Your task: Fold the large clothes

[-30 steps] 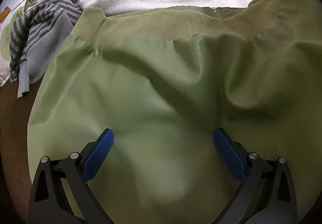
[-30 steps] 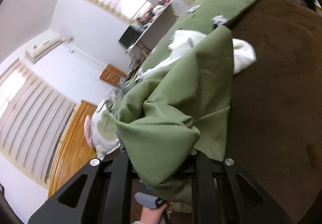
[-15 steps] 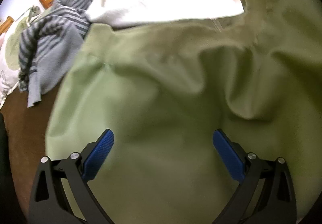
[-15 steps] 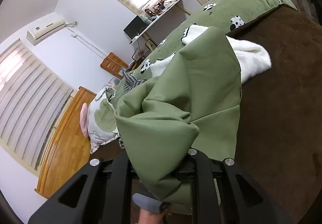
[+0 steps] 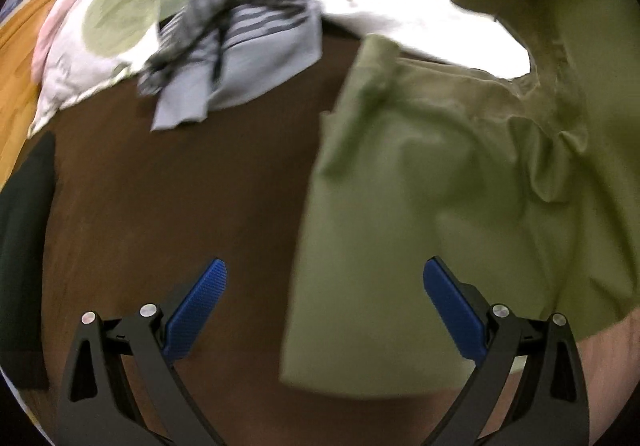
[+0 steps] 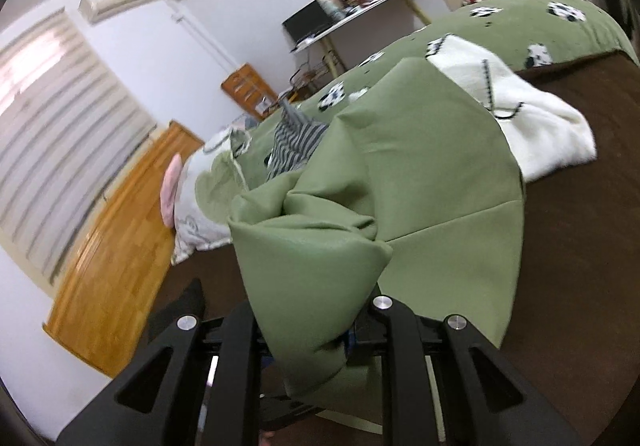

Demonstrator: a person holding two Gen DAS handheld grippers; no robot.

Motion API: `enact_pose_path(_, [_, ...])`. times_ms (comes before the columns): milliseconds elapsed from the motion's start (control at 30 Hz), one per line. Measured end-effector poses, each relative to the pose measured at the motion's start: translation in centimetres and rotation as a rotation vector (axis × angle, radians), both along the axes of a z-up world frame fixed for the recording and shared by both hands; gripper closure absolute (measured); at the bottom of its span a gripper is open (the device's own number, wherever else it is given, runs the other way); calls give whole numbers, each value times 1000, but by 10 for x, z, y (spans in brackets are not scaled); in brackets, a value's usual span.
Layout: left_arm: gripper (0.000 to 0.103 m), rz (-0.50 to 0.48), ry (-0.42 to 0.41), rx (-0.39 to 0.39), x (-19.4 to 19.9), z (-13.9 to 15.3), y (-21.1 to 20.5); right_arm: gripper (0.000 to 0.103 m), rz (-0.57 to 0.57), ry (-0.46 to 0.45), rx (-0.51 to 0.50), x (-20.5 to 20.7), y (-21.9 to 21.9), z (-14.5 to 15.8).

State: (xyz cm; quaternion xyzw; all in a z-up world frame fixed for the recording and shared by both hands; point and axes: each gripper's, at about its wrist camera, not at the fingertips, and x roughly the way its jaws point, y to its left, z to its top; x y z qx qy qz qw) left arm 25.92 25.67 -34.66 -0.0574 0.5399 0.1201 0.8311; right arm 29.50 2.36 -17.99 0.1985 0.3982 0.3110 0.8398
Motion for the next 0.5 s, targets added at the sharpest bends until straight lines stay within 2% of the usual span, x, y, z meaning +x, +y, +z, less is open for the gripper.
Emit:
enact_pose_path(167, [6,99,-15,-75,-30,8,24,86,53,22,-45,-5,34,-16])
enact_pose_path(367, [7,194,-8,-114,-68,10,36,85,130,106,-136,-18,72,-63])
enact_pose_path(500, [6,253,11,-124,-90,4,44,84,199,183,-237,-28,102,-104])
